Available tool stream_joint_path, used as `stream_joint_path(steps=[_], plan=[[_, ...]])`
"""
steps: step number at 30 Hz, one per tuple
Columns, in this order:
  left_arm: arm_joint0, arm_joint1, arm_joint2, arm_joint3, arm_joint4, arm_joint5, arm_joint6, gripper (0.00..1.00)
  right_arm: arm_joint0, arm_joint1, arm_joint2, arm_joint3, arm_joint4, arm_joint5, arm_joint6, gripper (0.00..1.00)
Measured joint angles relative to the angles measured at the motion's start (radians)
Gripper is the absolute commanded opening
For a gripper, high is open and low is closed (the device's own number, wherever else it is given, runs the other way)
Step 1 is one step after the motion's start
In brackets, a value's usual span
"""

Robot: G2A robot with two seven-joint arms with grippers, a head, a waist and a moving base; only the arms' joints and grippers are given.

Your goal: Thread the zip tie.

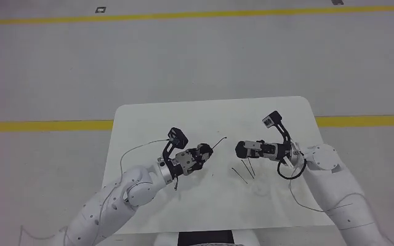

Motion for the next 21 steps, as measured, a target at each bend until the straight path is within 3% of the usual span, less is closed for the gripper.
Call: stream_joint_path(steps=[7,12,16,21], plan=[[0.0,-0.002,-0.002,0.001,0.006,0.009,-0.001,0.0,-0.006,-0.002,-0.008,-0.015,0.001,0.0,-0.021,1.0],[0.006,0.0,-0.006,-0.001,-0.006,-0.001,0.0,0.0,0.002,-0.013,-0.033,0.033,0.161,0.0,0.058,1.0],[0.012,0.016,0.004,-0.041,-0.039,0.0,0.014,0.0,0.038,-0.026,-0.052,0.11,0.317,0.0,0.177,1.0],[-0.001,0.046,0.032,-0.082,-0.083,0.0,0.03,0.0,0.066,-0.03,-0.1,0.139,0.373,0.0,0.175,1.0]])
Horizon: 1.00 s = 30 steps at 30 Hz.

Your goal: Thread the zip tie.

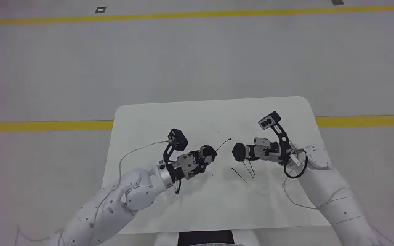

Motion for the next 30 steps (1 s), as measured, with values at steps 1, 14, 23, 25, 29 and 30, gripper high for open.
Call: stream_joint_path(steps=[1,14,23,25,29,30], plan=[[-0.006,0.008,0.007,0.0,-0.004,0.0,0.003,0.0,0.005,0.001,-0.01,0.004,0.009,0.0,0.0,0.94],[-0.076,0.061,0.101,-0.001,-0.062,0.0,0.066,0.0,0.051,0.015,-0.077,0.054,0.042,0.0,0.0,0.43],[-0.076,0.06,0.1,-0.001,-0.061,0.0,0.065,0.0,0.066,0.023,-0.093,0.075,0.045,0.0,0.0,0.35],[-0.076,0.06,0.1,-0.001,-0.061,0.0,0.065,0.0,0.067,0.023,-0.094,0.078,0.039,0.0,0.0,0.32],[-0.076,0.06,0.1,-0.001,-0.061,0.0,0.065,0.0,0.071,0.019,-0.097,0.084,0.031,0.0,0.0,0.28],[-0.076,0.06,0.1,-0.001,-0.061,0.0,0.065,0.0,0.073,0.018,-0.098,0.086,0.028,0.0,0.0,0.26]])
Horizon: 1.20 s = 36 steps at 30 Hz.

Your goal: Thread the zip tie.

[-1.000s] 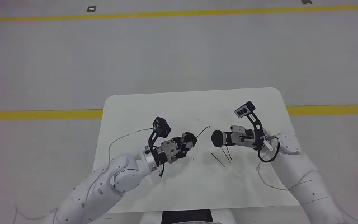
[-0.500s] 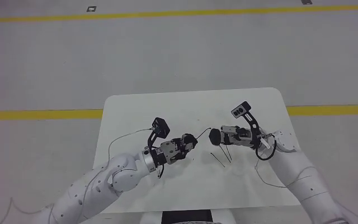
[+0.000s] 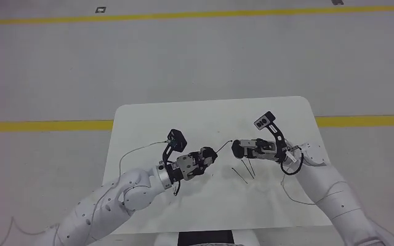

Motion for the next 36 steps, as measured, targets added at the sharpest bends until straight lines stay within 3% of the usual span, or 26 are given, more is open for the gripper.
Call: stream_joint_path(steps=[6,36], plan=[[0.0,0.0,0.0,0.0,0.0,0.0,0.0,0.0,0.011,-0.008,-0.005,0.014,-0.012,0.0,0.0,0.2],[0.002,-0.014,0.002,0.01,0.031,0.0,-0.042,0.0,0.021,-0.012,-0.005,0.052,-0.038,0.0,0.0,0.19]])
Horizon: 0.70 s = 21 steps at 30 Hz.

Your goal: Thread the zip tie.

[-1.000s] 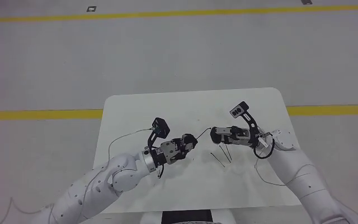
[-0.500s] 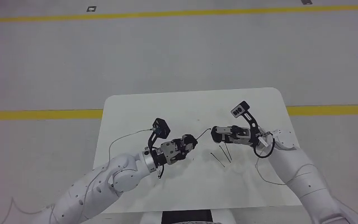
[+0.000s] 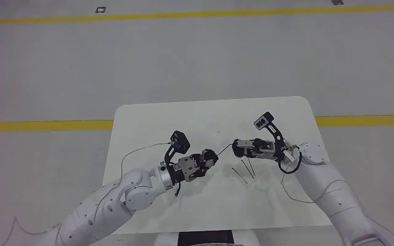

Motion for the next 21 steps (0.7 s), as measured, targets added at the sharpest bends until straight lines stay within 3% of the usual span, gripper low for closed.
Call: stream_joint_path(steps=[5,21], plan=[[-0.003,0.0,0.004,-0.004,0.008,0.0,-0.013,0.0,0.004,0.0,-0.005,0.004,-0.002,0.0,0.0,0.13],[-0.003,0.0,0.004,-0.004,0.008,0.0,-0.013,0.0,0.016,0.002,-0.025,0.017,-0.014,0.0,0.0,0.09]])
